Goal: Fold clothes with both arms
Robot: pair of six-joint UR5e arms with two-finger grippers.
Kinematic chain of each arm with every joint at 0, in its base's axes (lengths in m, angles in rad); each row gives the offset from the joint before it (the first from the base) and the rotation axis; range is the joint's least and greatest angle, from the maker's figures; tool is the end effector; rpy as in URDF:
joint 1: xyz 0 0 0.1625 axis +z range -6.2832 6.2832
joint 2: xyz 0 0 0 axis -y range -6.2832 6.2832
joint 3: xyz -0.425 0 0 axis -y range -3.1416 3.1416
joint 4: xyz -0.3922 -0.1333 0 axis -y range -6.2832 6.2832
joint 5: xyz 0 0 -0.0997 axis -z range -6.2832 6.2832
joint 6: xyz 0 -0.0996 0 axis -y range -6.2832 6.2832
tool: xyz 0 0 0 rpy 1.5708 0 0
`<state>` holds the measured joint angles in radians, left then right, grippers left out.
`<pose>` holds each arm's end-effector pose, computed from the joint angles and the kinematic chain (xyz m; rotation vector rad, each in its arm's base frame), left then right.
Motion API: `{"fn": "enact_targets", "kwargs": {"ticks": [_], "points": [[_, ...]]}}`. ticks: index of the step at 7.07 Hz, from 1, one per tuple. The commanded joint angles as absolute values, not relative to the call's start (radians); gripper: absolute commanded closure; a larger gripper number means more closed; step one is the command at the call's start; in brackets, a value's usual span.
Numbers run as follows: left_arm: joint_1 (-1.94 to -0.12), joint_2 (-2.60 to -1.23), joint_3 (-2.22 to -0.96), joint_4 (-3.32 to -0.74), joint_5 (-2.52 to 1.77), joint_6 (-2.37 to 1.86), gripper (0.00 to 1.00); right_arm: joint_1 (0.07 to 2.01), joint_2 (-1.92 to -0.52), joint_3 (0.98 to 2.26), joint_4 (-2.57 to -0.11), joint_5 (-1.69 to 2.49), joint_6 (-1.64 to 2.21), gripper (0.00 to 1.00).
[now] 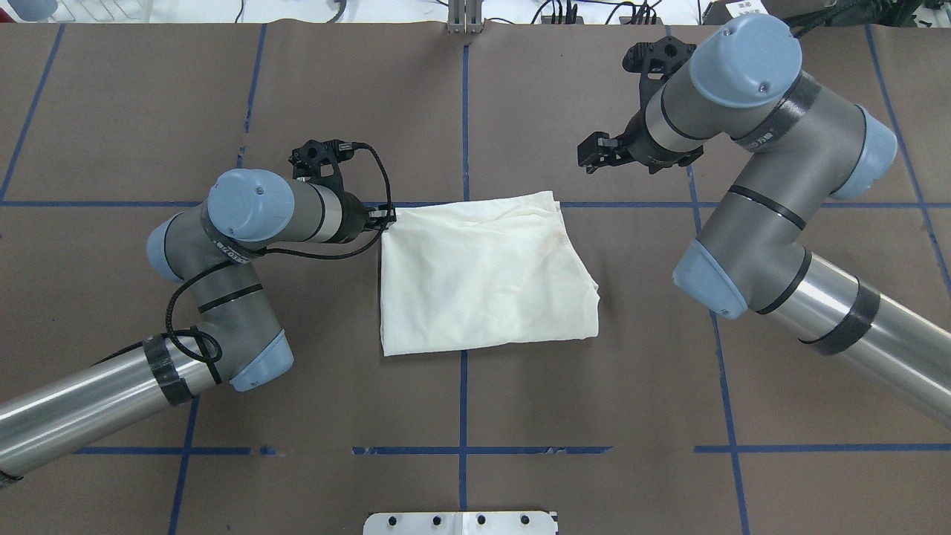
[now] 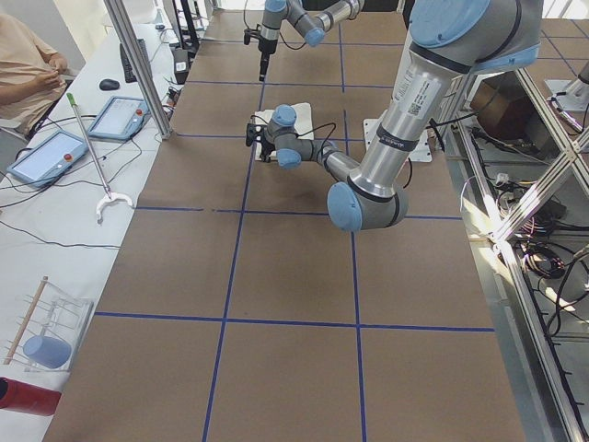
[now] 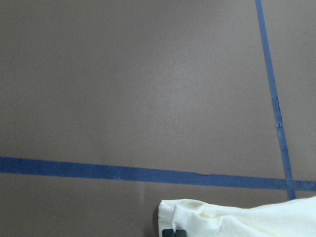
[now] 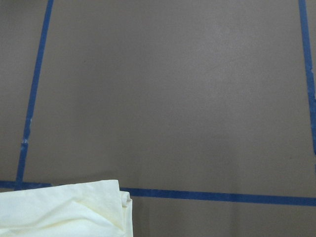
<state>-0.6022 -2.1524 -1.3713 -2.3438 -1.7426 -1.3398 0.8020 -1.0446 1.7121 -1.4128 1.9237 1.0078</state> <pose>0.5336 -0.5079 0.3198 0.3277 1.1175 -0.2292 -0.3863 -0.5415 0.2773 0.2569 -0.8429 0.0777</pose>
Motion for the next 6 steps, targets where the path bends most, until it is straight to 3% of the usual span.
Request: {"fn": "enact_targets", "kwargs": {"ticks": [1,2,4,6], "points": [[-0.620,-2.142,-1.371,-2.342,-1.743,-1.335,0.50,0.799,-1.054,1.712,-1.413,1.924,1.008,0.00],[-0.633,-2.131,-1.380,-2.336,-1.741,-1.301,0.00,0.799,-1.054,1.712,-1.413,1.924,1.008,0.00],[-0.698,-2.050,-1.490,-2.268,-1.755,-1.116,0.00,0.799,-1.061,1.712,-1.416,1.928,1.003,0.00],[-0.754,-1.908,-1.735,-2.064,-1.761,-0.927,0.00,0.836,-1.106,1.713,-1.433,1.940,0.892,0.00]]}}
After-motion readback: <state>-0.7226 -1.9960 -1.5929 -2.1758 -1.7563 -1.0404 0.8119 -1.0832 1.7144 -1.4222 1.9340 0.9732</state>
